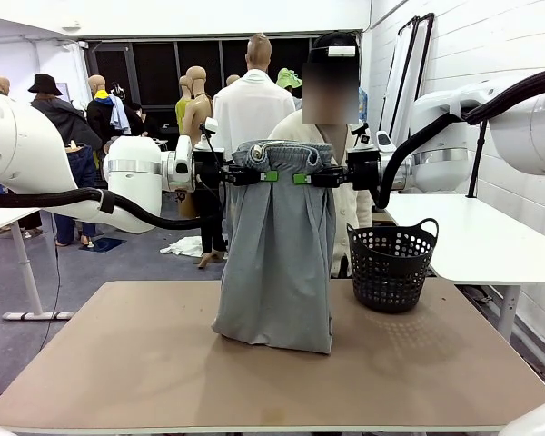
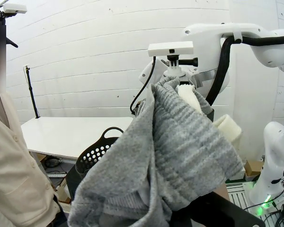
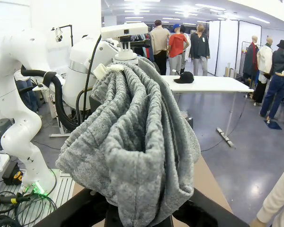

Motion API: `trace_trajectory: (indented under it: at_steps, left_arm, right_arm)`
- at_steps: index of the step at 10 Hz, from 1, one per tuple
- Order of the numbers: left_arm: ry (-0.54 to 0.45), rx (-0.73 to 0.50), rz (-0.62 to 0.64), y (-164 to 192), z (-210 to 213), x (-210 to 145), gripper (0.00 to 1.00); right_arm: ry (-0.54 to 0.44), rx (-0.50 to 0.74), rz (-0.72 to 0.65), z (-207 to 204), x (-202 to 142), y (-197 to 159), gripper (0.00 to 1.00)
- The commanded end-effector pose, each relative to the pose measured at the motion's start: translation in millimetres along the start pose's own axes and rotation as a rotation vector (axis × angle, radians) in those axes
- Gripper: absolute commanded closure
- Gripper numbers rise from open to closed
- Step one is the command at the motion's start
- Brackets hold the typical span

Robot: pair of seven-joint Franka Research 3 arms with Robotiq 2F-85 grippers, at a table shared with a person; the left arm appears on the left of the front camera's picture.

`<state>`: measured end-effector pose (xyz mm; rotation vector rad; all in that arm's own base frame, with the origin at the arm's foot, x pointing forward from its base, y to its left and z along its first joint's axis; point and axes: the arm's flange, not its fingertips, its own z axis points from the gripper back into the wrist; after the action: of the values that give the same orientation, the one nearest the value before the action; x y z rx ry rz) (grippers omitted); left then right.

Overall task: Fold the training pants.
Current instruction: Fold the Training pants in half.

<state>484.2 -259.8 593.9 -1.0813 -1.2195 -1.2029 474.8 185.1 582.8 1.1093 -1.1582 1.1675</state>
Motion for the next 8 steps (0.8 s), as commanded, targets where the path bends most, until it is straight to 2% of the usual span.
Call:
trace_trajectory:
  at_steps: [1, 8]
  left_arm:
    - [-0.008, 0.003, 0.002, -2.1, 0.7, 1.6, 1.00]
    - [-0.008, 0.003, 0.002, -2.1, 0.7, 1.6, 1.00]
  right_arm:
    - [-0.003, 0.006, -0.001, -0.6, 2.2, 0.8, 1.00]
    - [-0.003, 0.006, -0.001, -0.6, 2.2, 0.8, 1.00]
